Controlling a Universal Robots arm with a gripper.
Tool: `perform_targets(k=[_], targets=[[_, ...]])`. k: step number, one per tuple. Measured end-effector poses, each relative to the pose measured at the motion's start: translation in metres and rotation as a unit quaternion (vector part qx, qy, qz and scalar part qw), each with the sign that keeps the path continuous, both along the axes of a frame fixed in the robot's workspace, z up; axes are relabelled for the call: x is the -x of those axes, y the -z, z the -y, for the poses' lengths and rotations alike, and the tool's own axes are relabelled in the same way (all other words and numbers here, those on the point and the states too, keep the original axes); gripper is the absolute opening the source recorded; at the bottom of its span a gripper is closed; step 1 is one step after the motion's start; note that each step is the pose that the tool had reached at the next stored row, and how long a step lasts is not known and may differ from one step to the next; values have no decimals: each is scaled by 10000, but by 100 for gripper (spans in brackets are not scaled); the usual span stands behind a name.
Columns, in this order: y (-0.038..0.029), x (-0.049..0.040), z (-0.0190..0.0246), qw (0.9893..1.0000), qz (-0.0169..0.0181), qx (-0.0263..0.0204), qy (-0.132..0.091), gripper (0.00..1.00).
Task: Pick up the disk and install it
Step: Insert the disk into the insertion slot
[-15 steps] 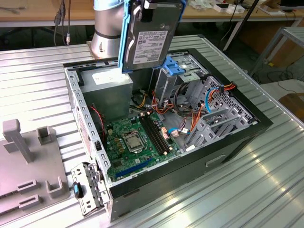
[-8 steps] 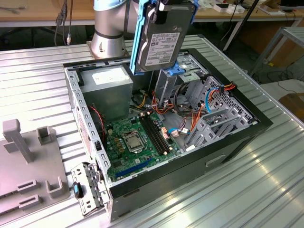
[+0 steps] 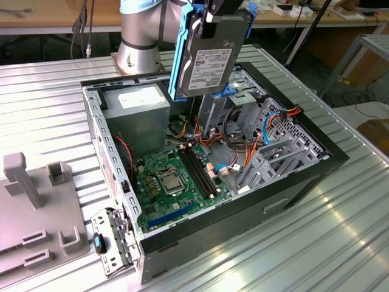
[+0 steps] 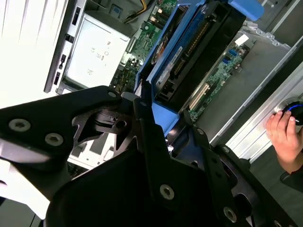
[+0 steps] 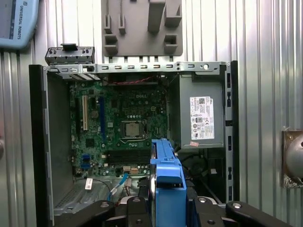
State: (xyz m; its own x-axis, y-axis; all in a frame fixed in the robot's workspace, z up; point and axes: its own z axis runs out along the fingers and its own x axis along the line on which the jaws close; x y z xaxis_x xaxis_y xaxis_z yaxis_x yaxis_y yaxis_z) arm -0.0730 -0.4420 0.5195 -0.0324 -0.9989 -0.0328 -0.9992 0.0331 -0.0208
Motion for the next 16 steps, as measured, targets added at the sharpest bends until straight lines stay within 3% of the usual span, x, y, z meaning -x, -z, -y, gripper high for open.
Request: perform_targets(k=[11,12,14,16], targets=[[0,-9,5,10000,0,0,0,37],[0,-10,15,10000,0,0,-1,37],[0,-11,97,10000,0,3,0,37],[0,-14,145,10000,0,8,0,37]])
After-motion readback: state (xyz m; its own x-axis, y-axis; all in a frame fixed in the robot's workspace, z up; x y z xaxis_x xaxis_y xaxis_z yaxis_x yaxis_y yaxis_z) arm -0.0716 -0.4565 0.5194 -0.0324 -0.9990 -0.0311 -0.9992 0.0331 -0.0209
